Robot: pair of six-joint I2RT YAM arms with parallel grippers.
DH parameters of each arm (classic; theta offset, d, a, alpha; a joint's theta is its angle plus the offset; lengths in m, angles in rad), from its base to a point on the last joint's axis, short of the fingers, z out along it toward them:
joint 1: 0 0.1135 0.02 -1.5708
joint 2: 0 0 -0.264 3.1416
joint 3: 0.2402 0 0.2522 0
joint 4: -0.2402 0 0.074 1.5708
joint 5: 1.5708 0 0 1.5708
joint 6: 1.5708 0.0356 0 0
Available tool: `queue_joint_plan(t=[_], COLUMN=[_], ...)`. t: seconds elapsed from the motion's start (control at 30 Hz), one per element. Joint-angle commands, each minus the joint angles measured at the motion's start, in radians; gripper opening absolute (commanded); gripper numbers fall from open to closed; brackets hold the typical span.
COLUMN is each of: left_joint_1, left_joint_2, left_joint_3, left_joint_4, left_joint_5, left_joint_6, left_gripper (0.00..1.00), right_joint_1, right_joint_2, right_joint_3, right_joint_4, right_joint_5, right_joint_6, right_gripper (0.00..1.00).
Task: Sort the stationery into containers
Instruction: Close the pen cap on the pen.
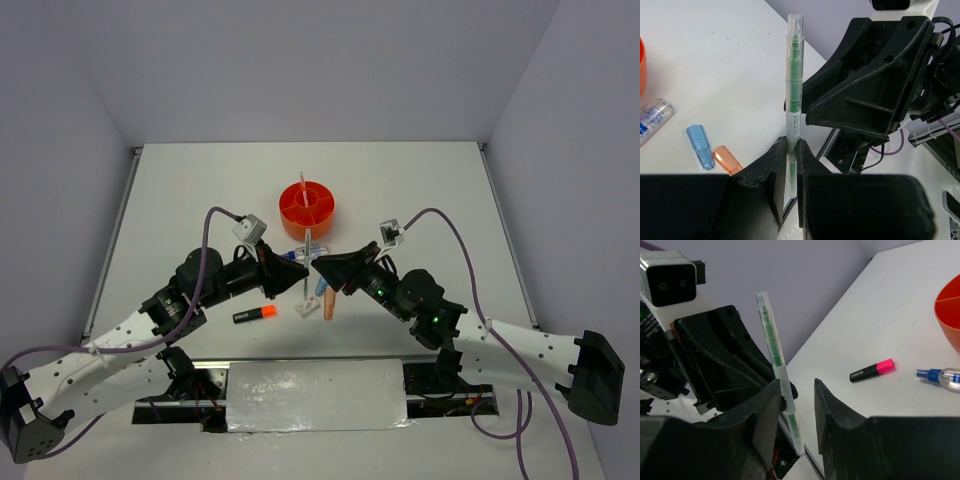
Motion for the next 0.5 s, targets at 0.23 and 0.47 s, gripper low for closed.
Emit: queue_joint_plan(t=[0.23, 0.47], left_joint_1=[-0.003, -0.003], left_joint_2=[-0.006, 0.006], left_joint_3=[-0.025, -0.034], left_joint_4=[0.128, 0.122], left_joint_5=[0.124, 0.139], left_joint_6=[0.014, 0.022], left_gripper=[0.00, 0.00], right_joint_1=[0.000, 0.002], right_joint_2=[0.041, 0.075], right_joint_3=[0.078, 0.129], right_joint_4=[0.023, 0.029], right_joint_5=[-0.073, -0.083], right_joint_6=[-0.114, -0.123], right_gripper=[0.43, 0.38])
